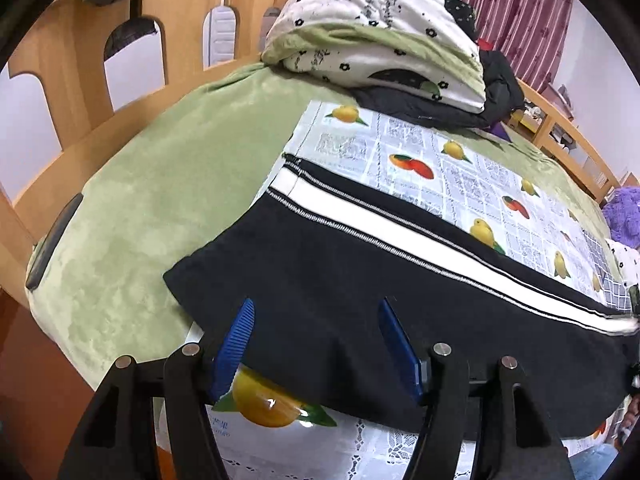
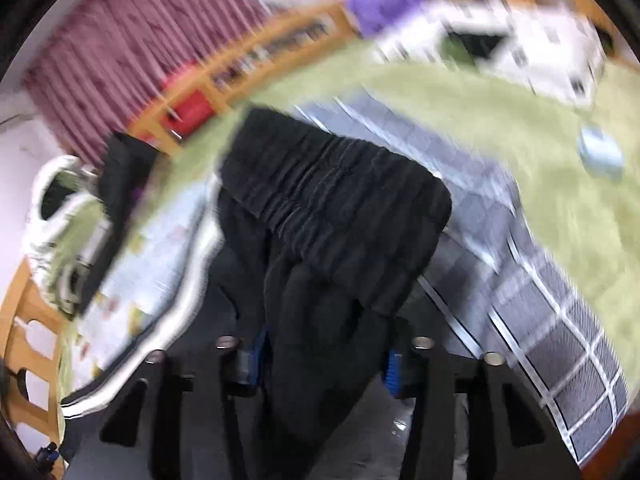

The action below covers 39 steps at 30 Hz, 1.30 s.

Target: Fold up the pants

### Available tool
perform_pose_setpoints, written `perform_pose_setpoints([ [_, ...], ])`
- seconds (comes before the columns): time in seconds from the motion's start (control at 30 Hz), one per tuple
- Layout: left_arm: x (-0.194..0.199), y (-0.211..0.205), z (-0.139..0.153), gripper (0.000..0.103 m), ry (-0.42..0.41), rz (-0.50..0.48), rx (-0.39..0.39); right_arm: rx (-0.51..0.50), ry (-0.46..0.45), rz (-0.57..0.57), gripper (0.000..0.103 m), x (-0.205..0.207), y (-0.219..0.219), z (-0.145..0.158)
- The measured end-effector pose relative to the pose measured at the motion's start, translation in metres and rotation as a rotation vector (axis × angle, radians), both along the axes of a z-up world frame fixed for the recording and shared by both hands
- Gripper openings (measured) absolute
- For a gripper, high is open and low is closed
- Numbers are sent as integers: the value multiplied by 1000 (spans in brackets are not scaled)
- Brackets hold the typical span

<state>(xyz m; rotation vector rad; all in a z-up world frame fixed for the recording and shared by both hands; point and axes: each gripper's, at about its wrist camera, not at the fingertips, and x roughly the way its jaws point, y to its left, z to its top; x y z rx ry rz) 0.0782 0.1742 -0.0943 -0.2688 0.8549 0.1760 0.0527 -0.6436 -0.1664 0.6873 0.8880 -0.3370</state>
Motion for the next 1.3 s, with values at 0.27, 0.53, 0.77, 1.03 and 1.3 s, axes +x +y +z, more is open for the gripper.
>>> perform_pose_setpoints([
  [0.27,22,1,17,63,0,-60,67,-294,-37,13,56,-29,41,66],
  [0.53,99,20,-1,63,39,-71,87,-371,-65,394,62,79,156,82],
  [0.77,154,44,-38,61,108,-69,56,-419,-51,711,62,159,257,56],
  [1.03,175,49,-49,43,114,-90,76,-501,57,921,62,207,302,19],
  [1.3,157,58,-34,21,47,-124,73,-579,34,1058,3,200,321,28],
])
